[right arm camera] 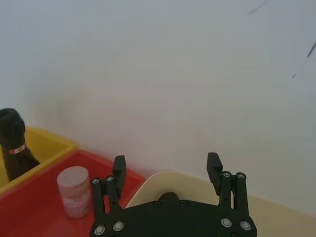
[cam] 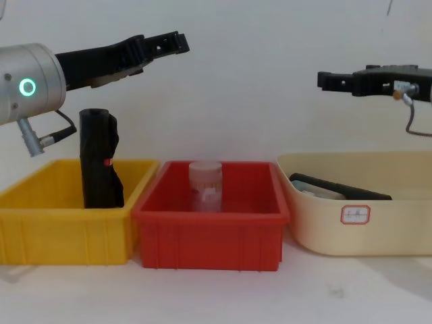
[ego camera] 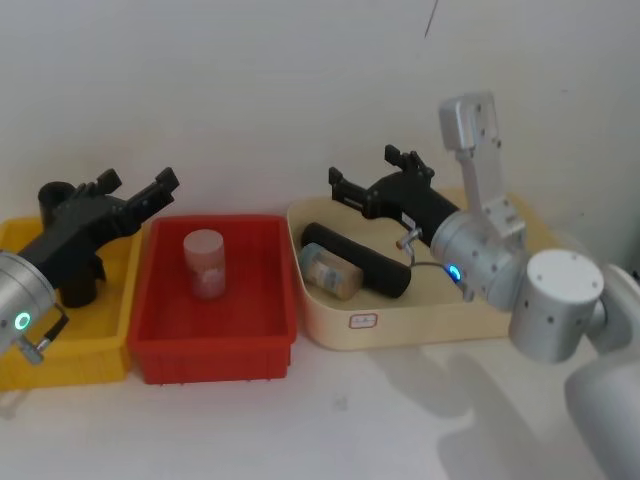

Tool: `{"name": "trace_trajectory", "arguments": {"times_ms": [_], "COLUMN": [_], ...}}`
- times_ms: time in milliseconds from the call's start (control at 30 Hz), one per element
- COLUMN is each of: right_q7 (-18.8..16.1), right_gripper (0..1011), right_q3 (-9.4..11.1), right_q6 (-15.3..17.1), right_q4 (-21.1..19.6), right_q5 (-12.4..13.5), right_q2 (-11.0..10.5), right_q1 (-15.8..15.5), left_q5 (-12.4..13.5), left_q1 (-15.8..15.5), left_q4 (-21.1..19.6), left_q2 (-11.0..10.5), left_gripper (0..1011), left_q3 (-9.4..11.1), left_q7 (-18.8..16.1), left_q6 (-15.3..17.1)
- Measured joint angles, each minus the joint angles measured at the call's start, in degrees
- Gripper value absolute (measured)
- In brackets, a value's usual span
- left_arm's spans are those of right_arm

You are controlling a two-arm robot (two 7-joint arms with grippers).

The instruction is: Pick up the garbage bag with the one hand and transfer it to the other hand.

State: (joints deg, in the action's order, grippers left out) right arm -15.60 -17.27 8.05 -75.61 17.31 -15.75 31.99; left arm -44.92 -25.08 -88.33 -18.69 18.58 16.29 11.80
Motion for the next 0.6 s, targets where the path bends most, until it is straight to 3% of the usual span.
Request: {"name": "trace_trajectory", "arguments": {"times_ms": [233,600], "right_q7": [2.1,2.7], "right_gripper": [1001,1001], "right_q3": [-1.1,-3.0], "right_q6": [-5.0,-7.9], "right_q4": [-4.8,-8.8], "right_q5": [-2.4,-4.4], "right_q2": [0.7,1.9], "right_q1": [-5.4,-8.9], "left_q5": [0.0,0.0], "left_q1": [0.0,0.0], "left_q4": [0.0,0.0], "left_q2": [0.0,0.0], "left_gripper": [1001,1002], "left_q3": [0.0,0.0], "left_q7": [0.0,0.0], "left_q6": [0.0,0.0]}}
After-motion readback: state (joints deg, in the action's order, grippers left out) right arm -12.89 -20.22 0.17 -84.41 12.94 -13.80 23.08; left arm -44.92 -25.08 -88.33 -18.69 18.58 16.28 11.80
